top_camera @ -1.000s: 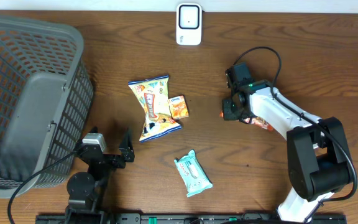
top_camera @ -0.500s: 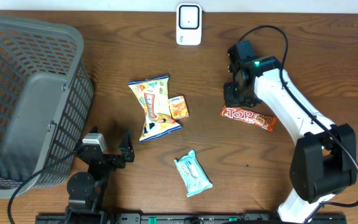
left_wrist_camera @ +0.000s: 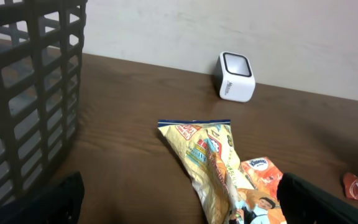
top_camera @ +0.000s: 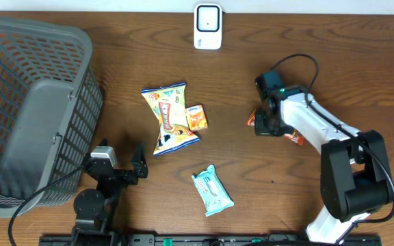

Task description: Scan the item barcode

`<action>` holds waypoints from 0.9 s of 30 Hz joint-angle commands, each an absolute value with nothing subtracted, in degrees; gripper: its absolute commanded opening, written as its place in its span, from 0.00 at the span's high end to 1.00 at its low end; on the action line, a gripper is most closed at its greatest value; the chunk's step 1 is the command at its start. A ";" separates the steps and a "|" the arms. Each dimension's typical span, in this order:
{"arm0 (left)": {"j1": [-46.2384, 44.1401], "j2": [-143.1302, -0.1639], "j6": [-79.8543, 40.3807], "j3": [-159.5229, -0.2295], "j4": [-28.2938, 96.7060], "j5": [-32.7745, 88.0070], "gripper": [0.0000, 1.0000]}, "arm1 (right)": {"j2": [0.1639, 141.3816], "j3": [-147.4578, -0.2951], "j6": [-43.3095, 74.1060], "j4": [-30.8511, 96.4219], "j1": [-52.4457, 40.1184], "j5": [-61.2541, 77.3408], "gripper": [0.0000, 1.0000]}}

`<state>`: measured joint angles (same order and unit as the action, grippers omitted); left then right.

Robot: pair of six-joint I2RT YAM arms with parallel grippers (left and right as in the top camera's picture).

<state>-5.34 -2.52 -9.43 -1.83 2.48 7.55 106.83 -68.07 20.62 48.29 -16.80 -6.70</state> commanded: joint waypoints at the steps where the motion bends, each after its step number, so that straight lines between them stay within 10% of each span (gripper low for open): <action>1: -5.10 -2.48 -10.20 -0.23 3.29 7.94 0.02 | 106.04 -77.23 21.61 53.54 -16.45 -5.08 0.99; 27: -5.10 -2.48 -10.20 -0.23 3.29 7.94 0.02 | 104.84 -75.13 15.64 50.94 -12.84 -4.34 0.93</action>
